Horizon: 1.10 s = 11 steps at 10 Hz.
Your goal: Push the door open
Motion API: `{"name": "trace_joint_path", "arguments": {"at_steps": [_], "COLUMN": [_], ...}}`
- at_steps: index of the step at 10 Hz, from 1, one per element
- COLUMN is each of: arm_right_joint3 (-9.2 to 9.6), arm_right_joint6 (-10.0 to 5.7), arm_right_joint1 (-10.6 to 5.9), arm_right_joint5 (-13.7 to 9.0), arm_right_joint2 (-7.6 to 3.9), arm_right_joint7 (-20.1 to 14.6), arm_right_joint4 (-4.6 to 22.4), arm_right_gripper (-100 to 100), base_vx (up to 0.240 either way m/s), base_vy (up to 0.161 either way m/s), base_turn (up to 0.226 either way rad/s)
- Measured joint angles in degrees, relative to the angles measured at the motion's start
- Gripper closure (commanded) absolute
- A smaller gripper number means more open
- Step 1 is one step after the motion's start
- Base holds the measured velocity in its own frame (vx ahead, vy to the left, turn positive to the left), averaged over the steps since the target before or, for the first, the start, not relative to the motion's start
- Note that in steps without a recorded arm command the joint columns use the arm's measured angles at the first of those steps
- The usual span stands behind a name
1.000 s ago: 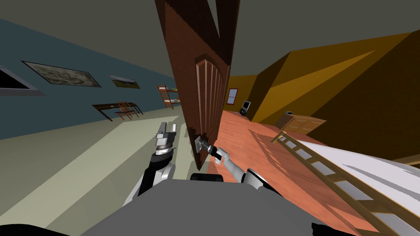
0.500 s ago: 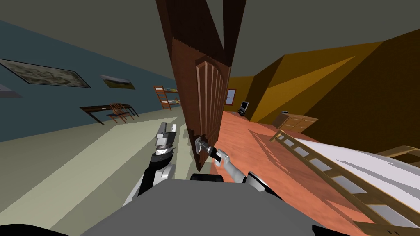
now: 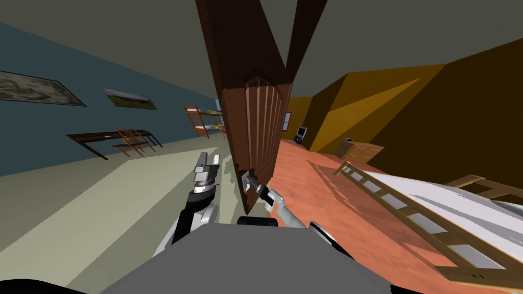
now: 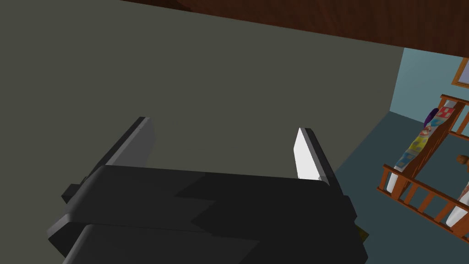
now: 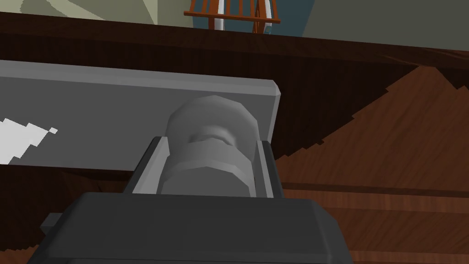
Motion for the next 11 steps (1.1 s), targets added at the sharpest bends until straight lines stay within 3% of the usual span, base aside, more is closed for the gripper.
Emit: {"name": "trace_joint_path", "arguments": {"at_steps": [8,11], "arm_right_joint3": [-2.82,-4.03], "arm_right_joint6": [7.23,9.14], "arm_right_joint1": [8.31,10.46], "arm_right_joint5": [0.7,0.9], "arm_right_joint2": [4.33,5.96], "arm_right_joint7": [7.1,9.2], "arm_right_joint4": [-7.0,-8.8], "arm_right_gripper": [100,100], "base_vx": [0.118,0.080], "base_vy": [0.218,0.207], "base_turn": [-0.127,-0.096]}}
